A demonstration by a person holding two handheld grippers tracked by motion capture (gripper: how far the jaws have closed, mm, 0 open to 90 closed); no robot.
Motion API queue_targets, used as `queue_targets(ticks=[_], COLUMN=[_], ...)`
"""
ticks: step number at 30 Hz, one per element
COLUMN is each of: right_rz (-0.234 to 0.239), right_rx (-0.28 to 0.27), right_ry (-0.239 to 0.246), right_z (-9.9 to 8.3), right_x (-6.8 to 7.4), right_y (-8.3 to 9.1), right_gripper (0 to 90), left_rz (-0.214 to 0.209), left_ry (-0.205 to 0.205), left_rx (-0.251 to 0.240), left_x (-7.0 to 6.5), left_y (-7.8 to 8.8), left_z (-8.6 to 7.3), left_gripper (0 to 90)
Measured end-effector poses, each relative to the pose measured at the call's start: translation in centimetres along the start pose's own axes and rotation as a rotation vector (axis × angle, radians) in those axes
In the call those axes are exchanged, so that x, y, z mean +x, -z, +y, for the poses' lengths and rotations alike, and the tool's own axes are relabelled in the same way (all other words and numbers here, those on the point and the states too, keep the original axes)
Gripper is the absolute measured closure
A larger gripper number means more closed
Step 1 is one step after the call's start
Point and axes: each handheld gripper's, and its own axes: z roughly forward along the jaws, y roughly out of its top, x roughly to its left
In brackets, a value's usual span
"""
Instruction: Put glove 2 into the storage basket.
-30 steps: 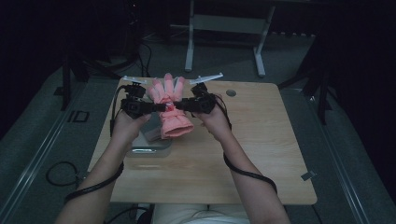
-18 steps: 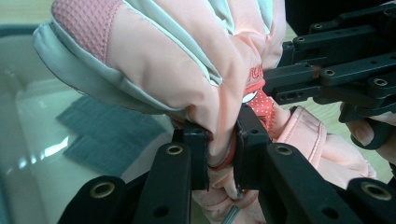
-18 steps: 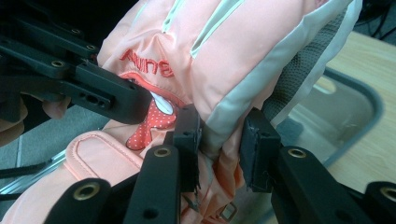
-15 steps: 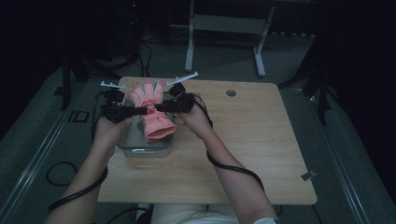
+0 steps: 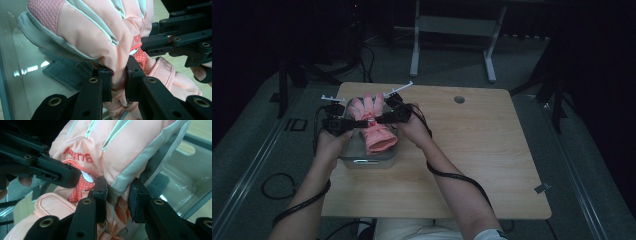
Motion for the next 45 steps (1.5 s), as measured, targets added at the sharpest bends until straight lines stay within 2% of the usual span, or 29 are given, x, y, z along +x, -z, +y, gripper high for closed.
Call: queue_targets(ticks=[7,10,15,20,26,30,31,32,33,34,35,36,38,41,44,45], right_rz=[-0.021,-0.025,-0.027,-0.039,-0.036,-0.061,-0.066,-0.066,-0.073,-0.073,-0.078,-0.084,-0.094,-0.104,-0.121,-0.123], right_rx=[0.057,0.074,0.093,0.100,0.101,0.106,0.110,0.110,0.114,0.114,0.110,0.109,0.105,0.100,0.097,0.095], right_ry=[-0.003,-0.013,-0.030,-0.034,-0.067,-0.054,-0.053,-0.053,-0.056,-0.056,-0.054,-0.050,-0.046,-0.042,-0.039,-0.041], right_z=[-0.6,-1.0,-1.5,-1.8,-2.0,-1.8,-1.7,-1.7,-1.6,-1.6,-1.6,-1.6,-1.6,-1.8,-1.9,-1.9], right_x=[-0.7,-0.9,-1.2,-1.2,-1.8,-1.9,-1.9,-1.9,-2.0,-2.0,-2.0,-2.0,-2.0,-2.0,-1.9,-1.9], right_y=[-2.2,-3.0,-3.9,-4.4,-4.8,-5.0,-5.0,-5.0,-5.1,-5.1,-5.2,-5.2,-5.2,-5.3,-5.3,-5.3], right_gripper=[70.7,70.7,70.5,69.9,67.5,63.5,62.0,62.0,58.3,58.3,57.0,56.0,53.8,52.5,52.4,52.4], left_rz=[0.007,0.020,0.027,0.042,0.104,0.134,0.154,0.154,0.204,0.204,0.235,0.235,0.269,0.285,0.327,0.330], left_ry=[0.042,0.055,0.070,0.078,0.052,0.045,0.039,0.039,0.005,0.005,-0.019,-0.019,-0.044,-0.058,-0.100,-0.103], left_rx=[0.027,0.053,0.085,0.096,0.122,0.140,0.144,0.144,0.141,0.141,0.136,0.136,0.131,0.135,0.141,0.140], left_x=[1.4,2.0,2.5,2.6,2.4,2.3,2.3,2.3,2.1,2.1,1.9,1.9,1.6,1.6,1.2,1.1], left_y=[-1.5,-2.3,-3.0,-3.3,-4.0,-4.2,-4.3,-4.3,-4.4,-4.4,-4.4,-4.4,-4.5,-4.7,-5.0,-5.0], left_z=[-0.8,-1.1,-1.4,-1.5,-1.1,-0.8,-0.7,-0.7,-0.6,-0.6,-0.6,-0.6,-0.7,-0.7,-0.6,-0.6], left_gripper=[77.8,77.8,77.6,77.2,74.5,66.0,64.1,61.8,56.7,53.8,53.3,51.7,48.1,48.1,46.6,46.2])
